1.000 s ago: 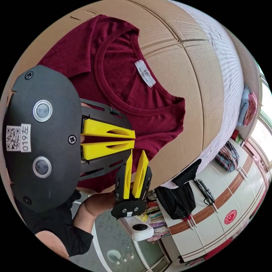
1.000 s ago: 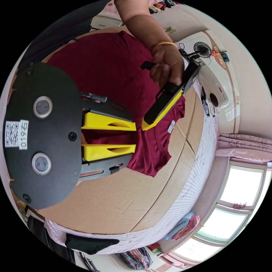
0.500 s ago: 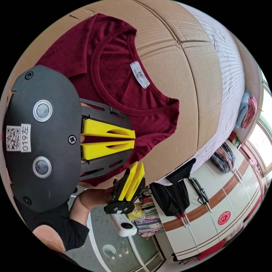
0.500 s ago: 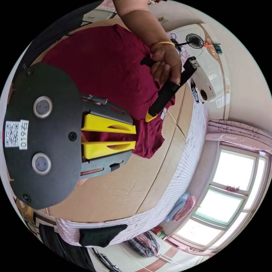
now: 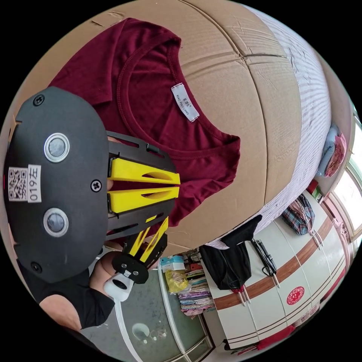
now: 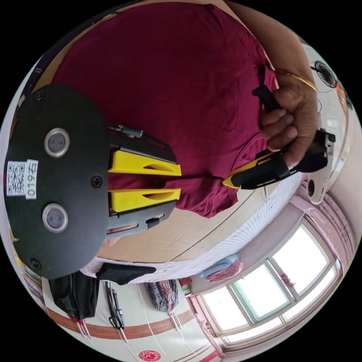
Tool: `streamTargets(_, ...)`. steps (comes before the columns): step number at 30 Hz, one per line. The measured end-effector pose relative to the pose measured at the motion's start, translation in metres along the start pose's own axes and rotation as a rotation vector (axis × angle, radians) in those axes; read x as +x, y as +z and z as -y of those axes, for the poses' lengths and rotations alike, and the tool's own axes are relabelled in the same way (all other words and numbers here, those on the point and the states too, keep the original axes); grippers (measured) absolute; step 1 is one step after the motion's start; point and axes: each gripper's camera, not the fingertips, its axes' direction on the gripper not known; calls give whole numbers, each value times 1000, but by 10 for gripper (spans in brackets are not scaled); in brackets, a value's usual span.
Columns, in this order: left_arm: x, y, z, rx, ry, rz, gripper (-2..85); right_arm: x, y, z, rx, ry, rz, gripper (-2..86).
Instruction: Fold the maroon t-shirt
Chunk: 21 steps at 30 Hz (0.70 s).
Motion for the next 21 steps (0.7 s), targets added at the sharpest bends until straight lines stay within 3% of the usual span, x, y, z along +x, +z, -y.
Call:
streamTargets(8,-6,9,2,-6,-15,-3,17,-50,2,1,-24,-90,-75,3)
streamTargets(16,-8,11,7,-18,-14,23,16,-69,-10,-2,13,-65,22,48)
streamTargets(21,-10,14,8,-27,-15,24,17,-98,-3,-2,-49,-131,-63,53)
